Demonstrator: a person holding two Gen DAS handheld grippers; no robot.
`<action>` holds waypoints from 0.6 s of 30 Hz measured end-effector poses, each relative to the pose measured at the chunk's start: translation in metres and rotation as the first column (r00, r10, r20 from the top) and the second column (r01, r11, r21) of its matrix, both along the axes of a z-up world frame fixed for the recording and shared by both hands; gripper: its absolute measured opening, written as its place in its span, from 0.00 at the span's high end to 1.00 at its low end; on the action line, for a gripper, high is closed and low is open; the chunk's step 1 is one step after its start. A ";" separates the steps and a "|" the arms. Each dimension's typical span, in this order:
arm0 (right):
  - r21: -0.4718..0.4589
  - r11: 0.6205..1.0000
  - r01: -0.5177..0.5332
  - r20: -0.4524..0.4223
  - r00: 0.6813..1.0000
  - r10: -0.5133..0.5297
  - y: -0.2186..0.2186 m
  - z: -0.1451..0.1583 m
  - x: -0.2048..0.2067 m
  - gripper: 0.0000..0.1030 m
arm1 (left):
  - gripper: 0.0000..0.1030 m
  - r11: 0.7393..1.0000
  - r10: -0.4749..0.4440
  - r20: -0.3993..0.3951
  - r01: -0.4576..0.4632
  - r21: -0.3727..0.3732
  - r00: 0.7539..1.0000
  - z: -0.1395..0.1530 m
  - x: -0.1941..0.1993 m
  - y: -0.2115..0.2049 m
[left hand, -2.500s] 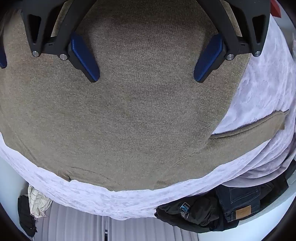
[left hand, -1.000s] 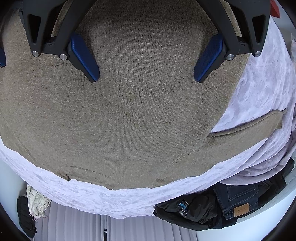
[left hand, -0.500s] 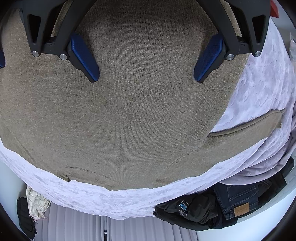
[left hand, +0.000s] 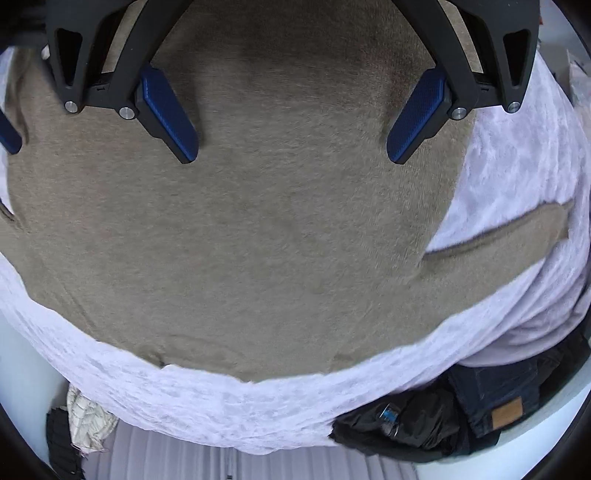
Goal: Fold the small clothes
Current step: 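Grasp the sweater sleeve cuff with the right tool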
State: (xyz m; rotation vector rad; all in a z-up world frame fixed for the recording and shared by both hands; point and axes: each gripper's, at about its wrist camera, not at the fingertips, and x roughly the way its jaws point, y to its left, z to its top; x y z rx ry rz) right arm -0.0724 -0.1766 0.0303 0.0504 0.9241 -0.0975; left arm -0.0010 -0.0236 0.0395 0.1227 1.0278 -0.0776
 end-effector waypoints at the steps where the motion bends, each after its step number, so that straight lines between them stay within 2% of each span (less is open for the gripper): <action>1: 0.011 1.000 0.023 0.017 1.000 -0.023 -0.009 0.007 -0.002 0.00 | 0.01 1.000 -0.016 0.011 0.016 0.000 1.000 0.006 0.000 -0.006; 6: 0.107 0.981 0.162 0.064 0.984 -0.169 -0.073 0.034 -0.011 0.00 | 0.01 0.992 -0.118 0.026 0.118 -0.037 0.993 0.037 0.008 -0.060; 10: 0.157 0.949 0.274 0.064 0.956 -0.287 -0.130 0.042 -0.018 0.00 | 0.01 0.984 -0.175 0.035 0.176 -0.024 0.984 0.049 0.022 -0.113; 14: 0.093 0.930 0.355 0.090 0.927 -0.363 -0.179 0.047 -0.027 0.00 | 0.01 0.978 -0.209 -0.009 0.209 -0.002 0.978 0.044 0.043 -0.159; 16: 0.035 0.905 0.424 0.073 0.902 -0.425 -0.210 0.046 -0.031 0.00 | 0.01 0.975 -0.220 -0.042 0.220 -0.004 0.975 0.037 0.052 -0.182; 18: 0.060 0.871 0.487 0.052 0.870 -0.490 -0.247 0.039 -0.040 0.00 | 0.01 0.972 -0.237 -0.052 0.237 -0.006 0.970 0.032 0.058 -0.206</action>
